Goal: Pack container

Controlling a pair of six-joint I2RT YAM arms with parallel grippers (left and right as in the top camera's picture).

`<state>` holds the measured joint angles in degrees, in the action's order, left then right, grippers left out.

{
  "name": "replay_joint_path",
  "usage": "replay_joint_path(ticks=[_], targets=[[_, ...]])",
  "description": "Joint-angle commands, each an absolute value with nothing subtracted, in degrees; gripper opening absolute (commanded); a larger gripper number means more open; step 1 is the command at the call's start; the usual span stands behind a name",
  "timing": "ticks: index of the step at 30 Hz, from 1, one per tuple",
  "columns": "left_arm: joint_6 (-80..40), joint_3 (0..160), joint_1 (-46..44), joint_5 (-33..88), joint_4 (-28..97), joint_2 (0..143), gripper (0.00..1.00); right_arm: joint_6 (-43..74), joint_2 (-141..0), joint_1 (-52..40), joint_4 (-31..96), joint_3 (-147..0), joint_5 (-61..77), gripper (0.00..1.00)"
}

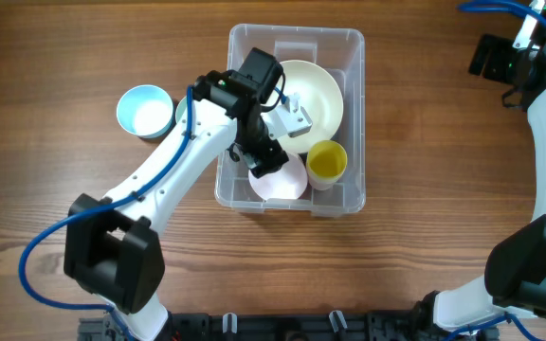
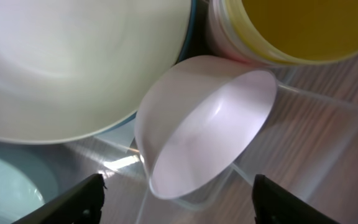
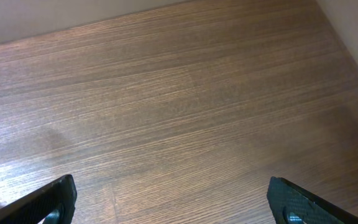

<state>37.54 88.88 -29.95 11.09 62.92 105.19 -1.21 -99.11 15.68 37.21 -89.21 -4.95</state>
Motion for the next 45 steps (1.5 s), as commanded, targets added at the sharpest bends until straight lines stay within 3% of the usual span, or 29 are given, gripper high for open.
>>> replay_joint_path(ticks=[1,7,12,14,17,25,28,45], targets=[[42.28,87.13,-29.89,13.72,60.60,106.10,0.68,-1.37,-99.18,15.33,37.06,-88.60,-4.82,1.00],[43.29,84.97,-29.89,13.72,55.86,107.63,0.67,-1.37,-99.18,15.33,37.06,-88.60,-4.82,1.00],[43.29,84.97,-29.87,13.69,55.42,109.93,0.61,-1.37,-99.18,15.33,37.06,-88.60,-4.82,1.00],[43.29,84.97,-29.87,13.63,54.94,110.28,0.54,-1.37,-99.18,15.33,37.06,-88.60,-4.82,1.00],[43.03,84.99,-29.87,11.62,53.65,110.17,0.34,-1.39,-99.18,15.35,37.06,-88.60,-4.82,1.00],[43.03,85.54,-29.89,4.97,53.08,108.79,0.15,-1.37,-99.18,15.33,37.06,-88.60,-4.82,1.00],[43.00,85.62,-29.87,4.84,53.12,107.50,0.04,-1.37,-99.18,15.33,37.06,-88.60,-4.82,1.00],[43.07,85.62,-29.89,9.26,60.05,101.69,0.04,-1.37,-99.18,15.33,37.06,-88.60,-4.82,1.00]])
